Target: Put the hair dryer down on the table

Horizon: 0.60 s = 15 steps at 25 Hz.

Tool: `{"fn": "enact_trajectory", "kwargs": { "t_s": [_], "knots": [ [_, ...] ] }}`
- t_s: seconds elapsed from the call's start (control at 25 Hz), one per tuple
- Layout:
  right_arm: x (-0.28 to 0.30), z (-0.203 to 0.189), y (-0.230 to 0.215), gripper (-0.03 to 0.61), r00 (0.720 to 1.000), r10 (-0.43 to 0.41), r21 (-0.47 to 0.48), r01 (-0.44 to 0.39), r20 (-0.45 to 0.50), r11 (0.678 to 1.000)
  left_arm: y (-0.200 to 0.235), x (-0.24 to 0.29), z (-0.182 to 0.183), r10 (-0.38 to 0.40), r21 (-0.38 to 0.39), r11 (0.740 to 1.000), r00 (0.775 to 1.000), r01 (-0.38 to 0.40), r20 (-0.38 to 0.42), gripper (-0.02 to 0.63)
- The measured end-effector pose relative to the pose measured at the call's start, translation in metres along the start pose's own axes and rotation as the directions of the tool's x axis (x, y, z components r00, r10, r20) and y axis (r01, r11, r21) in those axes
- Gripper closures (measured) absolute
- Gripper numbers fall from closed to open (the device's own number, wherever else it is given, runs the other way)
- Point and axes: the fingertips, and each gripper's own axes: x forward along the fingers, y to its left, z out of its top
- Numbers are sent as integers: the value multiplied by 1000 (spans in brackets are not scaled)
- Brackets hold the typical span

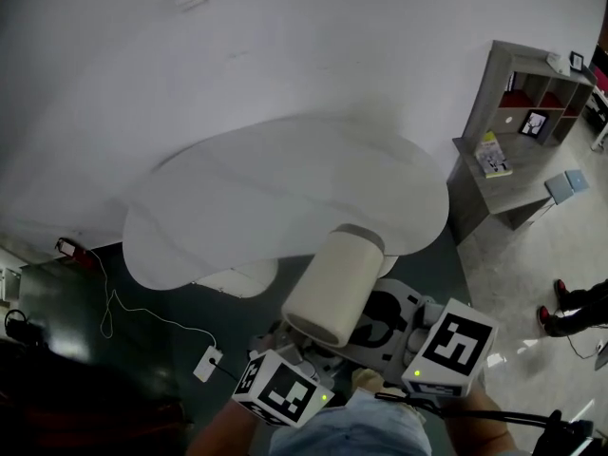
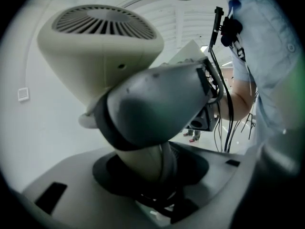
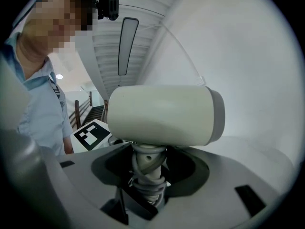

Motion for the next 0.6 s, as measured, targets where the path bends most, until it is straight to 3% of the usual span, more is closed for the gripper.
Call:
{"fn": "enact_trajectory", "kwargs": {
  "t_s": [0.32, 0.6],
  "knots": [
    [-12, 17, -65, 351, 1000, -3, -17, 3, -1, 1000, 45, 47, 16, 8, 22, 1000, 1000, -8, -16, 402],
    [7, 45, -86, 351, 999, 51, -55, -50, 12, 997, 89, 49, 22, 72, 34, 997, 997, -71, -24, 403]
  ]
}}
